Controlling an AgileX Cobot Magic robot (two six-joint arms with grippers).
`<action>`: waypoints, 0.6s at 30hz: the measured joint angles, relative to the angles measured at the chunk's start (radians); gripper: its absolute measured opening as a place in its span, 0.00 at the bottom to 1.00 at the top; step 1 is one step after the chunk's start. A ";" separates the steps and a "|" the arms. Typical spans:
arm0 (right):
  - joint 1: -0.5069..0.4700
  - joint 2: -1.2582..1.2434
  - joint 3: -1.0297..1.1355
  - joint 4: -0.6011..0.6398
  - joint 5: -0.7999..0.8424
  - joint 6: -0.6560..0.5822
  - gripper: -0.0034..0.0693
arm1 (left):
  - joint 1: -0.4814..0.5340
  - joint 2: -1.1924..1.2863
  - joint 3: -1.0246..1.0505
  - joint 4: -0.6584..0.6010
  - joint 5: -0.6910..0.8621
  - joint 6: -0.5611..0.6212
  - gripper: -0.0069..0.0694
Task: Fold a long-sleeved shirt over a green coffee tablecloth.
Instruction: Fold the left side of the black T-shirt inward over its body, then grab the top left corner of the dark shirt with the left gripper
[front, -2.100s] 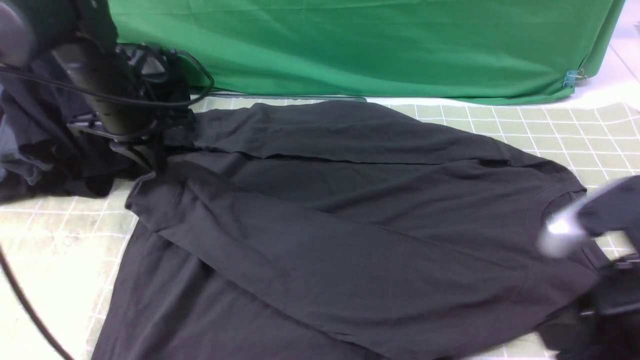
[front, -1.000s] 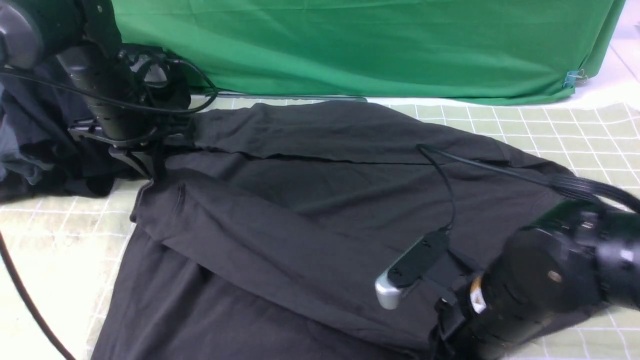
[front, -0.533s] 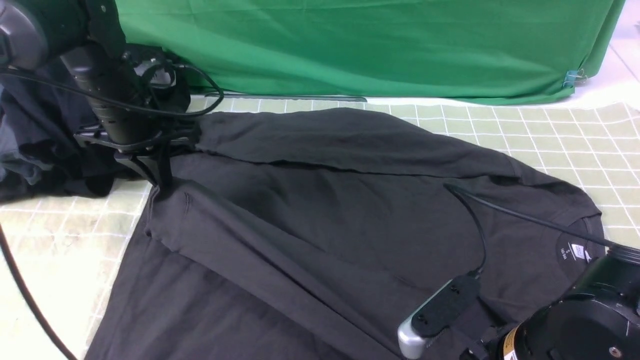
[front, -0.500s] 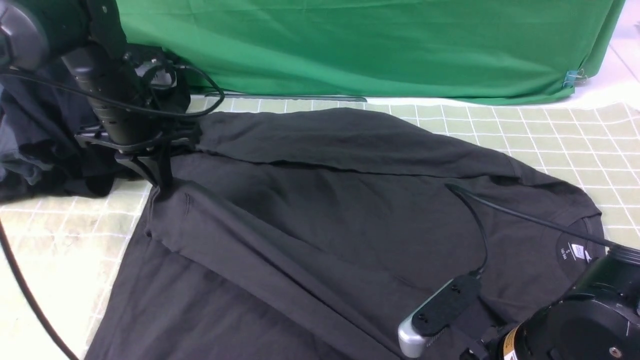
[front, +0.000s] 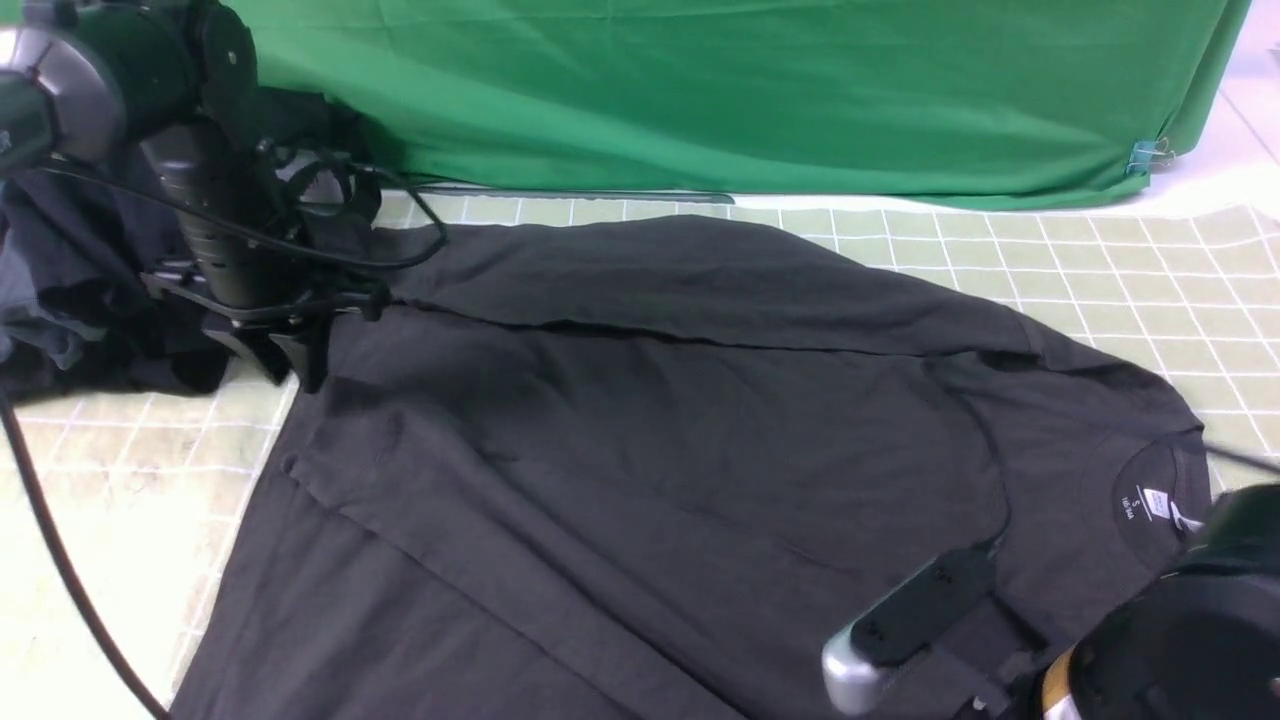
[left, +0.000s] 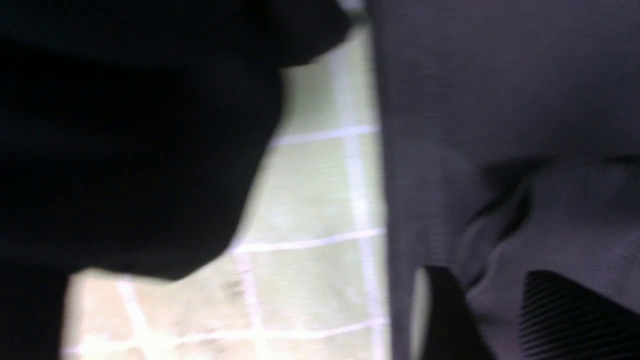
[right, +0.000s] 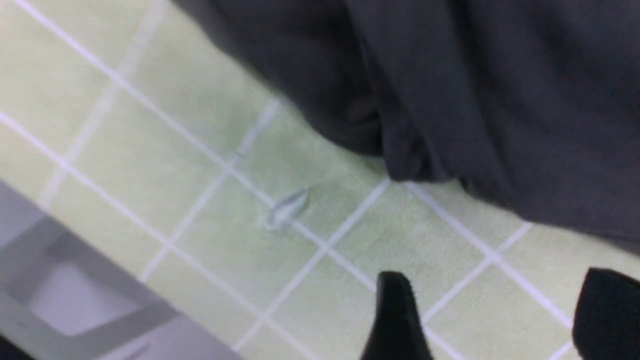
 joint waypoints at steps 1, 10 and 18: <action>0.000 -0.006 -0.002 0.000 0.000 0.001 0.65 | 0.000 0.000 0.000 0.003 -0.001 0.000 0.46; 0.000 -0.229 -0.003 0.000 -0.065 0.023 0.64 | 0.004 0.028 -0.170 -0.181 -0.160 -0.283 0.70; 0.000 -0.235 -0.003 0.000 -0.108 0.026 0.64 | 0.004 0.180 -0.174 -0.301 -0.314 -0.417 0.70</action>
